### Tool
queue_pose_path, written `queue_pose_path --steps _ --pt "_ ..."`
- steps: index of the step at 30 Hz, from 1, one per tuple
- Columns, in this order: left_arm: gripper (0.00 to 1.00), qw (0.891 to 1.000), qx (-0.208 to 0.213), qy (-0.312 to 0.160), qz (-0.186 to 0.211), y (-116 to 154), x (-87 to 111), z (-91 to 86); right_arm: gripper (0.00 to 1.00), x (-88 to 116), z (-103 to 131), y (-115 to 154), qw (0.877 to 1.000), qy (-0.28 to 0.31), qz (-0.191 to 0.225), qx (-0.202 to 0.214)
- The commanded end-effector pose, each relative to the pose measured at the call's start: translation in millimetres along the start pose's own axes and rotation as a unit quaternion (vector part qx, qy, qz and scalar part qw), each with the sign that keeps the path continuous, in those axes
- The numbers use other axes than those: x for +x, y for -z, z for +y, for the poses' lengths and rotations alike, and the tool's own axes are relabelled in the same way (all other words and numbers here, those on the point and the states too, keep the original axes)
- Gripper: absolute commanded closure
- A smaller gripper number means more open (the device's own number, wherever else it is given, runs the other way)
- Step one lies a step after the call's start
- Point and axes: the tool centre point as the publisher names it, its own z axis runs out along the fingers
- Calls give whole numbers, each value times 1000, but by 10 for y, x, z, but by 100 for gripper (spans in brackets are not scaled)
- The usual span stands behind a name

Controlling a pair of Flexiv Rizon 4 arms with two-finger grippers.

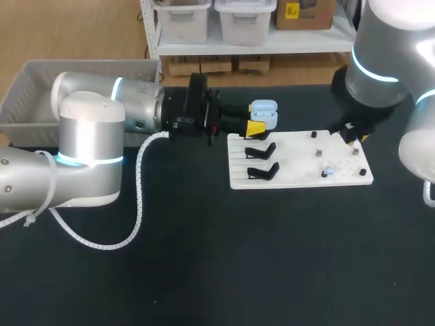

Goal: Pick up each earbud case from the left stands, insert the matching earbuds, close the lid, and place the case in the box.

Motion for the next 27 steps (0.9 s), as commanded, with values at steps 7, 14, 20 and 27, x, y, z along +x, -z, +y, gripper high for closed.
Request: queue_pose_path --steps 7,14,20,27 --pt "100 1000 -2 -2 -1 1 8 -9 100 56 579 940 998 -50 43 20" --pt "100 1000 -2 -2 -1 1 8 -9 100 49 791 1054 992 -121 42 21" --pt "100 1000 -2 -2 -1 1 8 -9 100 49 791 1054 992 -121 42 21" --pt "100 1000 -2 -2 -1 1 8 -9 100 49 791 1054 992 -121 42 21"
